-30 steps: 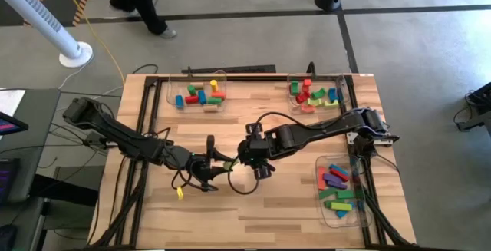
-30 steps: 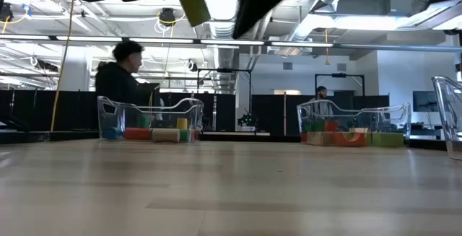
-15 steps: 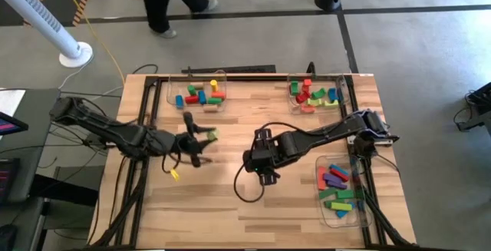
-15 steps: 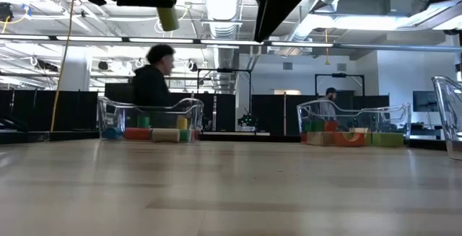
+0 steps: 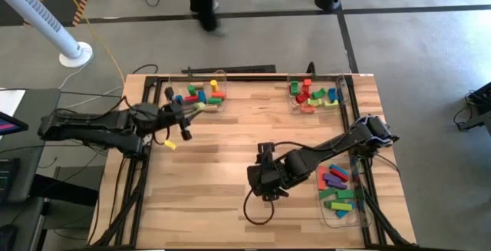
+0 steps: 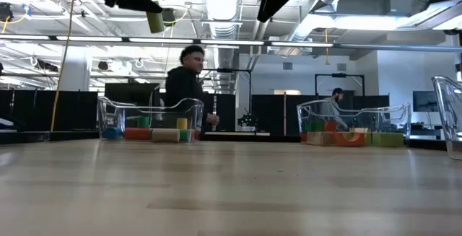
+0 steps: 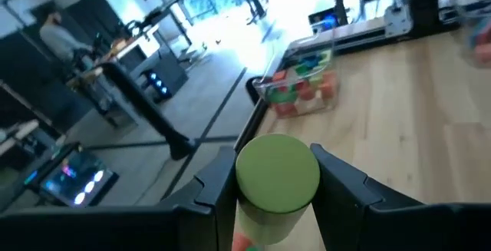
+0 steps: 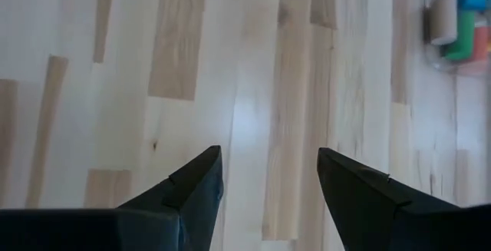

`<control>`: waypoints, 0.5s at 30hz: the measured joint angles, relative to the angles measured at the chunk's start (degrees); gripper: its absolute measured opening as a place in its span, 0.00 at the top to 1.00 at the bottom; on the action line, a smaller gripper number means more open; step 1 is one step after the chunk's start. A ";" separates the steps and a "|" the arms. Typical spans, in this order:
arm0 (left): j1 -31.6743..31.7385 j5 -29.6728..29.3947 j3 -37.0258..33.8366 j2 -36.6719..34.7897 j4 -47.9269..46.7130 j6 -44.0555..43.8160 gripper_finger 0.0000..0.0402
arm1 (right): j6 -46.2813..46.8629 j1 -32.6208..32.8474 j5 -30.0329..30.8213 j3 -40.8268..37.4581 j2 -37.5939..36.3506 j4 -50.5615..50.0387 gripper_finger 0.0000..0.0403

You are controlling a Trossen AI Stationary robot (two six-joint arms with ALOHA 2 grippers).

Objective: Sort blocks by size
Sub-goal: Put the light green cylindrical block into the top left transparent bin

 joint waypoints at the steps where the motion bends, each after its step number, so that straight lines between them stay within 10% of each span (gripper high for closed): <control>1: 1.53 0.84 0.00 -0.08 -0.45 -0.22 0.69 | 0.18 0.43 0.64 -0.48 0.00 0.92 0.39; 15: 27.22 19.03 0.00 8.20 -2.81 -3.48 0.69 | 3.80 2.17 3.04 -9.63 0.09 7.79 0.39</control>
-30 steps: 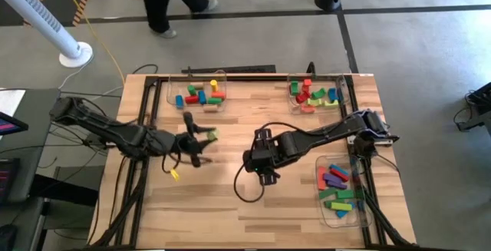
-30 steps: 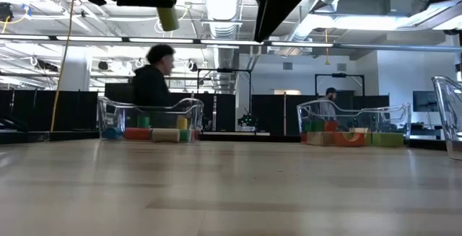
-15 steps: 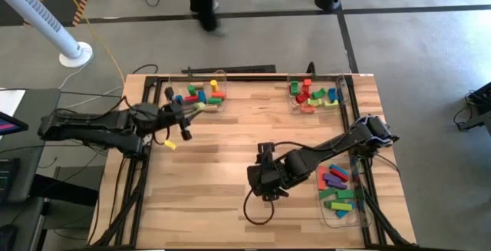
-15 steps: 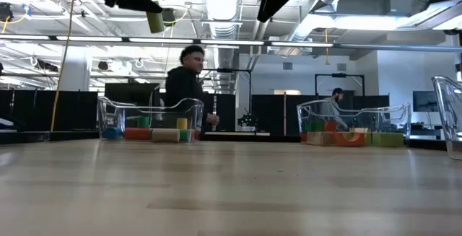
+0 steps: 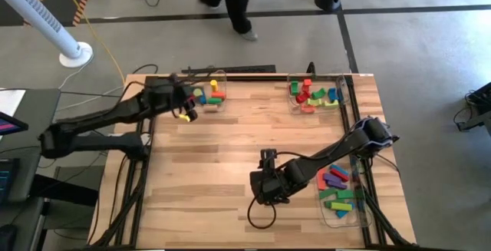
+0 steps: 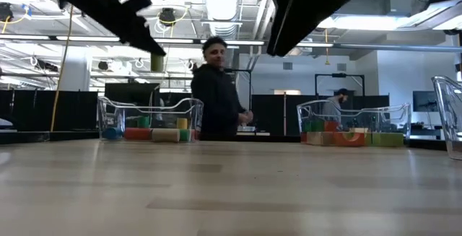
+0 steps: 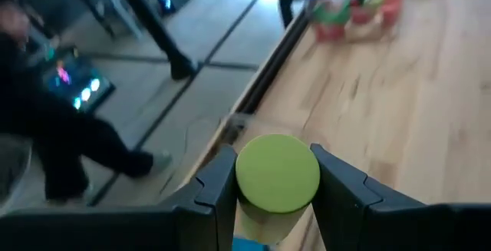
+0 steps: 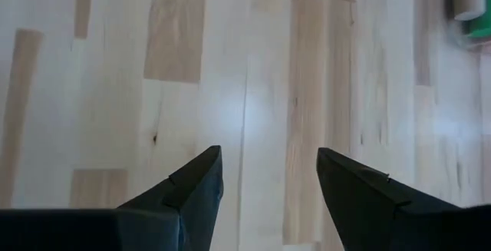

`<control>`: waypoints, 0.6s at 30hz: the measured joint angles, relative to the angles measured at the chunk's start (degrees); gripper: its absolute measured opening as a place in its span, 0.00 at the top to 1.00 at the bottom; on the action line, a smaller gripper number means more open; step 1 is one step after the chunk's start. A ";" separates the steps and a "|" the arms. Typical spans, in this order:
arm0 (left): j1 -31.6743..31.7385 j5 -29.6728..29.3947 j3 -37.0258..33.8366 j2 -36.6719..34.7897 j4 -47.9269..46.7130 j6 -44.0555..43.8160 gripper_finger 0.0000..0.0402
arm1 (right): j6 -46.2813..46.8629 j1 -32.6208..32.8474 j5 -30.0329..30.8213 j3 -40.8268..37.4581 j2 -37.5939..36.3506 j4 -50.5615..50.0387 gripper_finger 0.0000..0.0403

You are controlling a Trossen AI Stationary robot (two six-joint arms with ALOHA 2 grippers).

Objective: Sort blocks by size
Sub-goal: Put the light green cylindrical block into the top left transparent bin

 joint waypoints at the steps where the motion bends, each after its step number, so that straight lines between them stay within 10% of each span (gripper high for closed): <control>1: 1.64 1.05 0.00 0.95 0.06 -0.25 0.69 | -0.01 0.00 0.00 -0.44 0.06 0.58 0.39; 18: 19.31 11.38 0.00 18.71 3.45 -0.89 0.69 | -0.62 0.09 0.47 -0.61 0.06 4.26 0.39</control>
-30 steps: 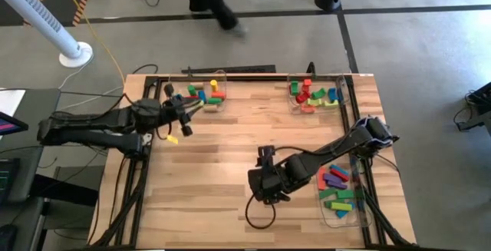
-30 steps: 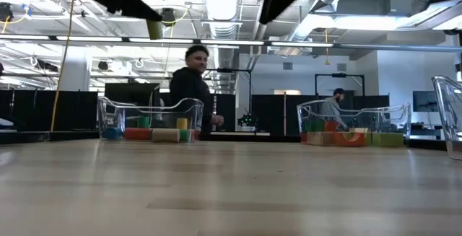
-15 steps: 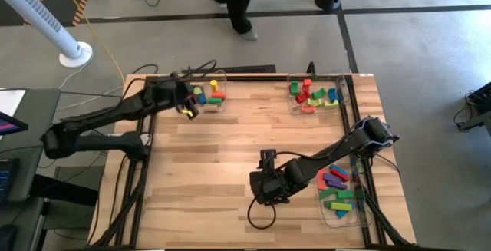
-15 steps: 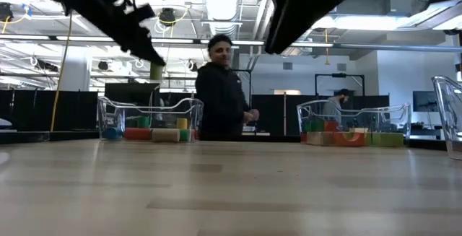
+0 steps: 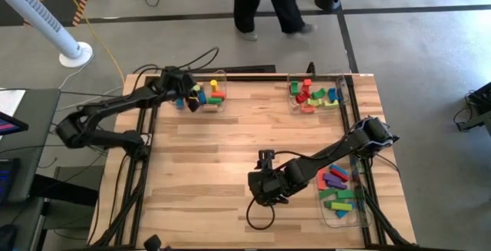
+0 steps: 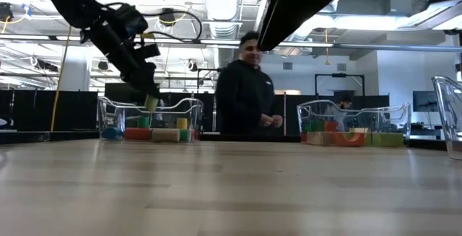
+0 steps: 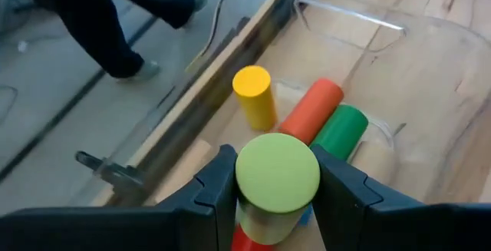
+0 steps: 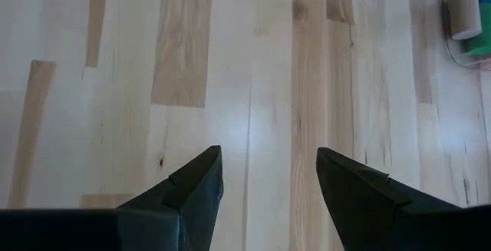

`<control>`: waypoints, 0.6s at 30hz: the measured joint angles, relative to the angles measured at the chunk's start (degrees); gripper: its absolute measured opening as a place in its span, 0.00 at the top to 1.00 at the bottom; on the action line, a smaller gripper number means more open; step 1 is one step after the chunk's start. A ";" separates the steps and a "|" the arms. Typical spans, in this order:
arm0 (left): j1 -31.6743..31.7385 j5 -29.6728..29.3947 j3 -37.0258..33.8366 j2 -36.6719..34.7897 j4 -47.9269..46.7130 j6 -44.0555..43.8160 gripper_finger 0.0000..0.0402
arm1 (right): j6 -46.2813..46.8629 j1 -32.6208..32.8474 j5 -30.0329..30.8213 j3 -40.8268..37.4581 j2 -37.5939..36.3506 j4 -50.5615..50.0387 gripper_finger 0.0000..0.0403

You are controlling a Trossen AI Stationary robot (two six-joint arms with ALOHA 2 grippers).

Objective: Sort blocks by size
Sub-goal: Put the light green cylindrical block into the top left transparent bin, then return to Home Position

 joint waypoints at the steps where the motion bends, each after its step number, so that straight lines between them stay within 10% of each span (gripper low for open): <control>1: 0.55 0.85 0.00 0.63 0.30 -0.42 0.69 | 0.00 0.00 0.00 0.00 0.00 0.00 0.39; 18: 4.11 1.97 0.02 4.22 2.96 -5.47 0.32 | 0.13 0.02 0.00 0.00 0.00 0.04 0.39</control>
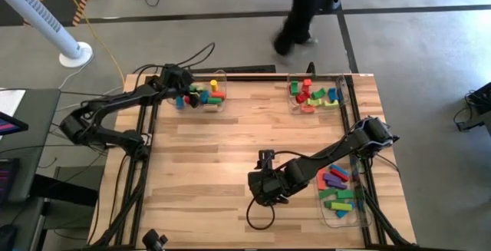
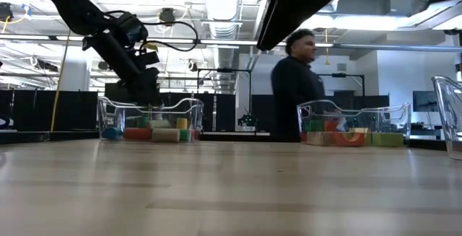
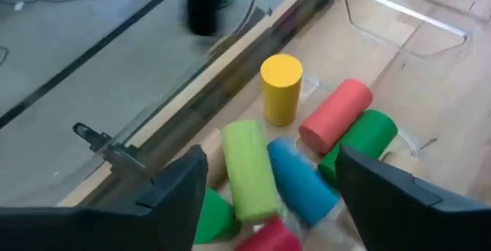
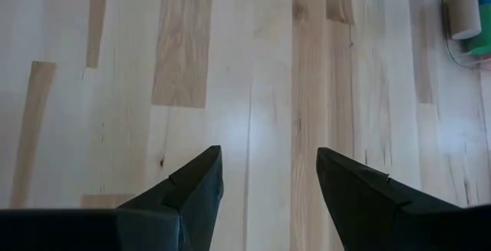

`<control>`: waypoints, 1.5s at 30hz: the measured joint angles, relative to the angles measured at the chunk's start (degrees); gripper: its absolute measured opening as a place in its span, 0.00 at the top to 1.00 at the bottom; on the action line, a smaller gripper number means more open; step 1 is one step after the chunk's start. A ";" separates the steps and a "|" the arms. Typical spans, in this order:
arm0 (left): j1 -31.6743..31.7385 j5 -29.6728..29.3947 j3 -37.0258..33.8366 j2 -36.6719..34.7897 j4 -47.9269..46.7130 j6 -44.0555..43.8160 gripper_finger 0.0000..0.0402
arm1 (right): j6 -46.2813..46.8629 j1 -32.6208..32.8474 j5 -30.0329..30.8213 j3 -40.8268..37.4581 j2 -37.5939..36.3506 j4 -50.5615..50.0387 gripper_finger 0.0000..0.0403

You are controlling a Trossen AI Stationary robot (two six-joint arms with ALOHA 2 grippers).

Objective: Sort blocks by size
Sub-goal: Return to Home Position

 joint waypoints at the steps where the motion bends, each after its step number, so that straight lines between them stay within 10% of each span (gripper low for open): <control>1: -0.01 0.00 0.00 -0.24 0.13 0.00 0.31 | 0.00 0.00 0.00 0.00 0.00 0.00 0.39; 15: -6.36 2.04 0.00 -22.17 -1.18 -3.32 0.28 | -0.08 0.00 0.00 0.00 0.00 0.02 0.39; 28: -31.43 5.25 0.00 -48.52 -15.76 -7.74 0.28 | -8.85 1.94 3.82 0.00 -1.58 0.00 0.41; 45: -54.48 -7.84 -10.91 -50.82 -9.55 -4.72 0.28 | -11.85 4.52 3.96 0.00 -21.53 -10.96 0.58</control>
